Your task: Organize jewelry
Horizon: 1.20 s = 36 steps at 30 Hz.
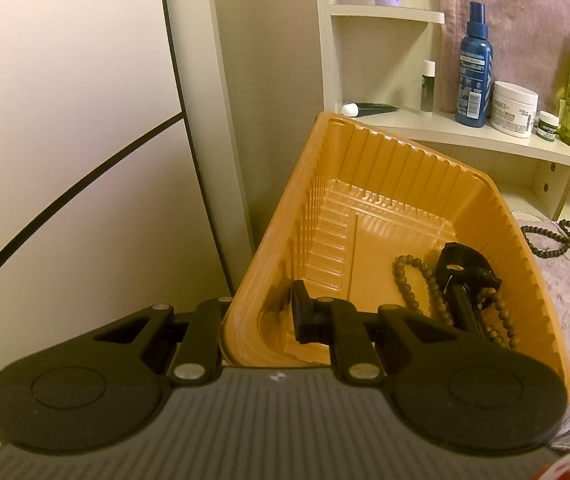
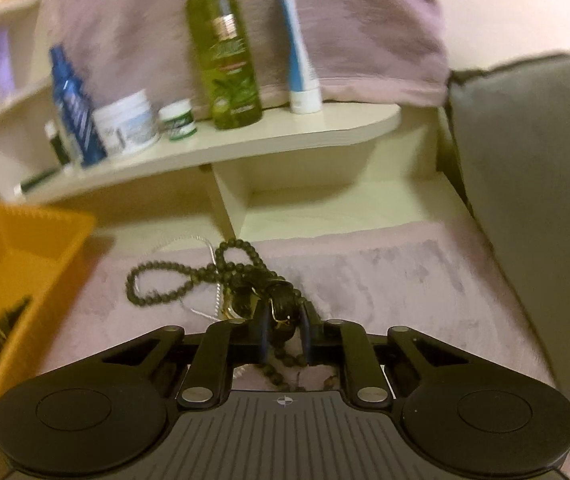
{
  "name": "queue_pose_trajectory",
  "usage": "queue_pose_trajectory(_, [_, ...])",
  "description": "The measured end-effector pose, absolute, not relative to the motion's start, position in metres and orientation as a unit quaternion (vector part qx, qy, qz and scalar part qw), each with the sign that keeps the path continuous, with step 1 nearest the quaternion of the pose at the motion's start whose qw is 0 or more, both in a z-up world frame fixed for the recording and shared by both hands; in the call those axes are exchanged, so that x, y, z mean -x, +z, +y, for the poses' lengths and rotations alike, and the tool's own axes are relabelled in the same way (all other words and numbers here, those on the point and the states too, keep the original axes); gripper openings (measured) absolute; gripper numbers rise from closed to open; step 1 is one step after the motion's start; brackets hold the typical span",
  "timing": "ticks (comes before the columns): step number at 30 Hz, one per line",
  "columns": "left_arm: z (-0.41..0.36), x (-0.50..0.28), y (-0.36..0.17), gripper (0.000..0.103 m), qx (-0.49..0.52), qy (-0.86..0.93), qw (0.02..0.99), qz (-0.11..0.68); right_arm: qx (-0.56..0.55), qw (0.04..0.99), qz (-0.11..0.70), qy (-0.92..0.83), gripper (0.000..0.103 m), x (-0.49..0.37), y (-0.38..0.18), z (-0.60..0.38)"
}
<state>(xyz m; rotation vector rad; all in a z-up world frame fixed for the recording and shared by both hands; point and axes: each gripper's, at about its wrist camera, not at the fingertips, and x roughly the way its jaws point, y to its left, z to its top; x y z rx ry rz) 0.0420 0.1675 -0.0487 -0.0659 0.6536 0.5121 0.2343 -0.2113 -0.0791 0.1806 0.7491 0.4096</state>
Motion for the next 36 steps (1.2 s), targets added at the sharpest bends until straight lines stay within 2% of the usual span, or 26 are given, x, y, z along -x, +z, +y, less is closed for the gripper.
queue_pose_trajectory(18, [0.168, -0.039, -0.047, 0.014, 0.037, 0.243, 0.918, 0.311, -0.284, 0.834, 0.414, 0.227, 0.015, -0.200, -0.046, -0.224])
queue_pose_trajectory(36, [0.168, -0.035, -0.045, 0.014, 0.047, 0.237, 0.922, 0.302, -0.269, 0.757, 0.439, 0.402, 0.015, -0.167, -0.021, -0.086])
